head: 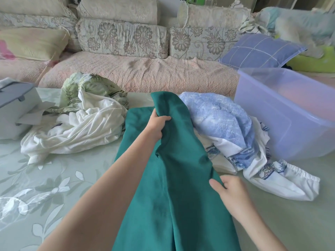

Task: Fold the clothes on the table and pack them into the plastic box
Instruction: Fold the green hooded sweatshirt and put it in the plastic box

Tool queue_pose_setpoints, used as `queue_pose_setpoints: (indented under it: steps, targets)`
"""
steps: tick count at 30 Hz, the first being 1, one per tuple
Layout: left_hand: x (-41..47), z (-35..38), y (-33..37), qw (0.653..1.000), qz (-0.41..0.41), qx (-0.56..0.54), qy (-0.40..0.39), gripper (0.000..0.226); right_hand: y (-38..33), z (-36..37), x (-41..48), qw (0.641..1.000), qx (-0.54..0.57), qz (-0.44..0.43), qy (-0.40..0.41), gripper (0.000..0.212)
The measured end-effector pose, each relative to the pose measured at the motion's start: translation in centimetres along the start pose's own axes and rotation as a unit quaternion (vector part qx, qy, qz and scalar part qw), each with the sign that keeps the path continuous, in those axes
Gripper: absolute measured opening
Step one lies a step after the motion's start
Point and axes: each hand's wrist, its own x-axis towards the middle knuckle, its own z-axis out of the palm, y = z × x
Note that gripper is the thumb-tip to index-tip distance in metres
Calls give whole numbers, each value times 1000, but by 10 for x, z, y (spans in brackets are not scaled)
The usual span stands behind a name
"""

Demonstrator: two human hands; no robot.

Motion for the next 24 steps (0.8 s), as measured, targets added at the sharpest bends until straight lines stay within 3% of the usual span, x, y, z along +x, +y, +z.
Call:
queue_pose_setpoints:
  steps: [5, 8, 12, 15, 17, 20, 24]
  targets:
    - [-1, 18, -11, 997, -52, 48, -15, 33, -5, -9, 0, 990, -139, -3, -34, 50]
    - [0, 17, -12, 996, -59, 61, -5, 25, -33, -28, 20, 995, -99, -19, 21, 39]
    - [1, 17, -14, 993, -53, 84, -59, 30, -70, -22, 57, 996, -66, -44, 27, 65]
    - [5, 14, -14, 981, 11, 193, -1, 35, -75, 9, 67, 979, -183, -77, 36, 76]
    - [4, 9, -8, 941, 73, 327, 51, 45, -70, 24, 65, 952, -260, -135, 86, 77]
    - [0, -13, 1, 880, 161, 441, 70, 41, -69, 32, 60, 928, -241, -257, 121, 66]
    - [-9, -56, -2, 778, 165, 603, 63, 42, -91, 42, 59, 914, -231, -332, -6, 50]
